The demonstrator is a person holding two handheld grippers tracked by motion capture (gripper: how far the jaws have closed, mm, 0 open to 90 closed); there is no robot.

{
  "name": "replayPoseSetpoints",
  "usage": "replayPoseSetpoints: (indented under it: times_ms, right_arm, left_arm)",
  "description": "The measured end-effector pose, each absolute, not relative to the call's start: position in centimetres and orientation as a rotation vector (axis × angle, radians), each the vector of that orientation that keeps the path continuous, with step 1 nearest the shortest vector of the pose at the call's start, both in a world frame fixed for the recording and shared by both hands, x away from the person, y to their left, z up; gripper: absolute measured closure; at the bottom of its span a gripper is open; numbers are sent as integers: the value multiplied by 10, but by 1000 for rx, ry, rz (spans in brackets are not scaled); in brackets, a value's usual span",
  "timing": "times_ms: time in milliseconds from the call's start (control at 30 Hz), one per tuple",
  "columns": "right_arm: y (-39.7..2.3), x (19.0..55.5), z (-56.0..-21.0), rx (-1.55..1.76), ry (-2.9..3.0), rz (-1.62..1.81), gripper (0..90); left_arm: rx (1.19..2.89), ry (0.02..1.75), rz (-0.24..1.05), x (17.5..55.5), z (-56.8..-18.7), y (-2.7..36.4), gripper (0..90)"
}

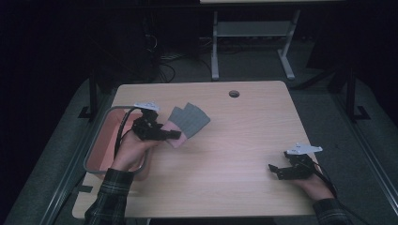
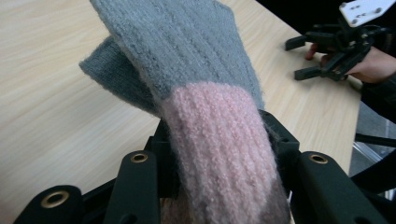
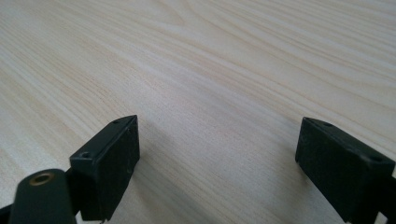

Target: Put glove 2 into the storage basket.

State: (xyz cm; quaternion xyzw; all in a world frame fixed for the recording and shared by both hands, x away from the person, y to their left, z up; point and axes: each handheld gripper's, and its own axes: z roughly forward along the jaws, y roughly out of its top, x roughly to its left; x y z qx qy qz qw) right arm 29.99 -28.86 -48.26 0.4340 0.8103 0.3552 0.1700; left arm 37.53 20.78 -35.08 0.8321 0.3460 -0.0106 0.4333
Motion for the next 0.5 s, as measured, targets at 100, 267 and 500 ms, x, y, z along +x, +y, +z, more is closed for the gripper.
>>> replayPoseSetpoints:
  times_ms: [100, 267, 500]
  right_arm:
    - [-289, 300, -483, 1233, 2302, 1009, 132]
    - [-289, 300, -483, 1232, 2302, 1009, 132]
    - [-289, 300, -483, 1233, 2302, 1009, 132]
  left_arm:
    - [2065, 880, -3, 375, -348, 219, 568]
    - [2041, 919, 25, 375, -345, 239, 568]
    - [2020, 979, 68, 376, -342, 262, 568]
